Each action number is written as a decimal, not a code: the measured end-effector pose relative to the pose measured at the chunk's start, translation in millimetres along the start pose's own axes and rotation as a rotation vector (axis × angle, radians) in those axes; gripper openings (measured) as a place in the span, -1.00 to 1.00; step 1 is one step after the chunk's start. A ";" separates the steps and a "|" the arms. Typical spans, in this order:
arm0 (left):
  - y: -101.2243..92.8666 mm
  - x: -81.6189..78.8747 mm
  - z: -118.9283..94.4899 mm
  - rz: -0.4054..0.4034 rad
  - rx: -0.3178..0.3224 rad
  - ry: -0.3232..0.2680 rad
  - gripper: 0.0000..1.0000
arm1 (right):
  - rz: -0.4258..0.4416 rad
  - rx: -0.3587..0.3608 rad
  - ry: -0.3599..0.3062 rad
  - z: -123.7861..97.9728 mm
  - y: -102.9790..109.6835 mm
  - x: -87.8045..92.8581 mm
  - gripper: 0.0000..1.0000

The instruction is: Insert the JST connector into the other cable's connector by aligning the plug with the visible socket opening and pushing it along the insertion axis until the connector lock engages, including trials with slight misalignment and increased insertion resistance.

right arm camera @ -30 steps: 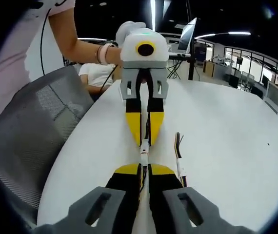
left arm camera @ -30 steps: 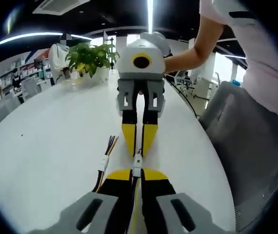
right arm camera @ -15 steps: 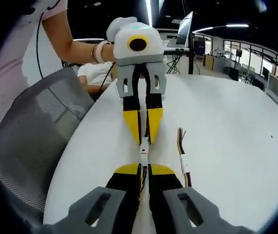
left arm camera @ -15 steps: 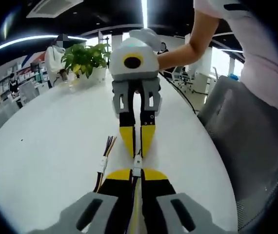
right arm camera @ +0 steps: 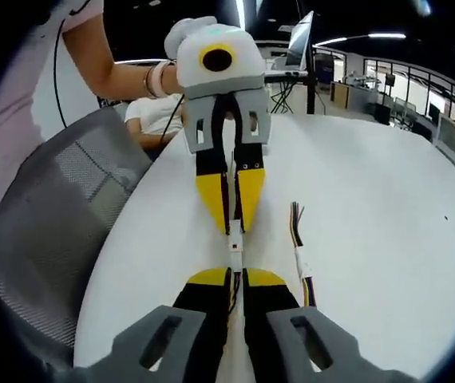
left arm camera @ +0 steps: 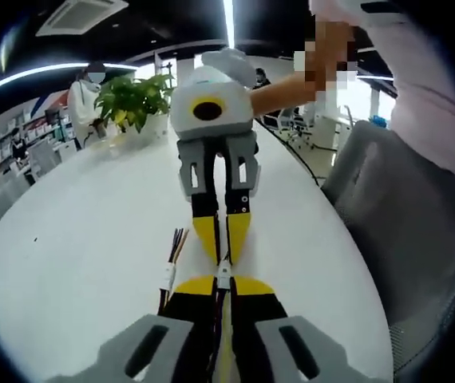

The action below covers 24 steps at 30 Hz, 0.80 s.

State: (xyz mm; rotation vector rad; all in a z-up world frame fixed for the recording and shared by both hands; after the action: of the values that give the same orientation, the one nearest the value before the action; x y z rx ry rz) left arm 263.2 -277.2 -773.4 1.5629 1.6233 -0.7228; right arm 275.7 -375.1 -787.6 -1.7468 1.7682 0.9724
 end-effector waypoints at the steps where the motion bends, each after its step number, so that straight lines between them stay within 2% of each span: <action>1: -0.2 -0.7 0.0 0.008 0.000 -0.005 -1.00 | 0.000 0.000 0.000 -0.4 0.3 0.1 -0.95; 6: -0.3 -2.6 1.0 0.030 0.004 -0.010 -1.00 | 0.016 -0.001 0.000 -1.8 1.1 0.6 -0.95; 9: -3.4 -8.5 5.1 0.046 0.019 -0.031 -1.00 | 0.026 -0.017 -0.026 -0.6 4.1 -5.0 -0.95; 10: -2.5 -7.8 6.6 0.056 0.018 -0.021 -1.00 | -0.016 -0.001 0.013 0.6 2.9 -2.3 -0.95; 11: -2.2 -5.0 8.4 0.058 0.022 -0.004 -1.00 | -0.003 -0.006 0.009 2.4 4.5 -1.8 -0.95; 15: -2.2 -3.8 7.9 0.052 0.020 -0.009 -1.00 | 0.002 -0.008 0.002 0.3 3.9 -0.6 -0.95; 21: 0.9 -3.5 8.2 0.049 0.002 -0.030 -1.00 | -0.029 0.005 -0.015 -1.7 -1.0 -0.5 -0.95; 24: 0.5 -2.9 10.0 0.050 -0.001 -0.037 -1.00 | -0.014 0.001 -0.021 -1.1 -1.1 1.4 -0.95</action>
State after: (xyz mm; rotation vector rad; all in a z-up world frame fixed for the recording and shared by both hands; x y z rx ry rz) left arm 265.0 -287.0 -776.5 1.5749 1.5522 -0.7202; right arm 276.9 -376.8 -788.1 -1.7397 1.7405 0.9799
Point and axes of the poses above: the point that each gripper's makers call its tool centre point, and the gripper's own axes: z roughly forward along the fingers, y roughly to its left, x roughly out of its underside, the point moved 6 cm from there along -z, roughly backward along the fingers, and after that the axes turned 4 degrees about z, right-handed, at the moved point
